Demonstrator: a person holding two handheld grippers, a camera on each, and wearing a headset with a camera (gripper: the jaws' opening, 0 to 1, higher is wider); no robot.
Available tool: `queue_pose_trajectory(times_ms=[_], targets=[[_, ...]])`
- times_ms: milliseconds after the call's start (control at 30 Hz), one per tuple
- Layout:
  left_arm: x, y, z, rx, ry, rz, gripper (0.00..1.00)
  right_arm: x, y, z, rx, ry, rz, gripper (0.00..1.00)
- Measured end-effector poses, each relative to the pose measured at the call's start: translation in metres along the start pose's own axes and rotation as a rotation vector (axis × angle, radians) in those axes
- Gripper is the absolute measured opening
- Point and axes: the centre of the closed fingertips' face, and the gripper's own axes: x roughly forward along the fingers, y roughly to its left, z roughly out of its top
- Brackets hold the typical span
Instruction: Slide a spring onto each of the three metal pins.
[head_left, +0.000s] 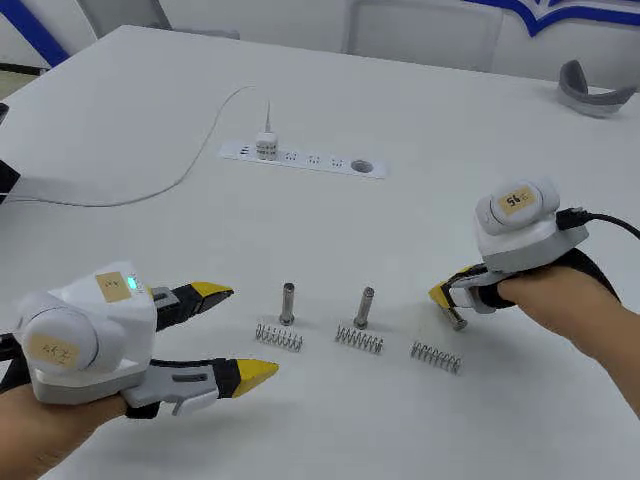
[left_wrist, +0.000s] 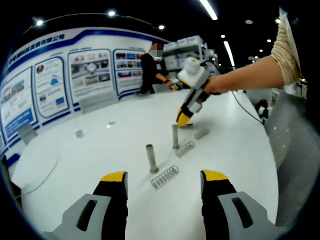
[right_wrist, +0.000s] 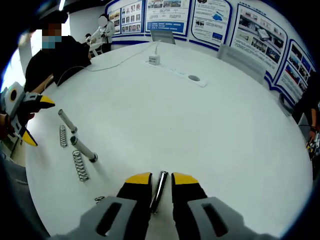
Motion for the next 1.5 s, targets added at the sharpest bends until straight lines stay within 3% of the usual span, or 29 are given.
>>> queue_pose_trajectory(times_ms=[633,1267,1500], targets=[[-0.001,0.005,-0.003,-0.012,0.004,0.008,0.6,0.01,-0.004,-0.006,0.076,0.041,0.025,0.14],[-0.002,0.01,-0.004,-0.022,0.002,0.018,0.58,0.011,0.0,-0.006,0.067,0.099,0.024,0.11],[-0.003,0.006,-0.004,-0.021,0.004,0.015,0.58,0.007,0.005,-0.007,0.06,0.092,0.01,0.09]])
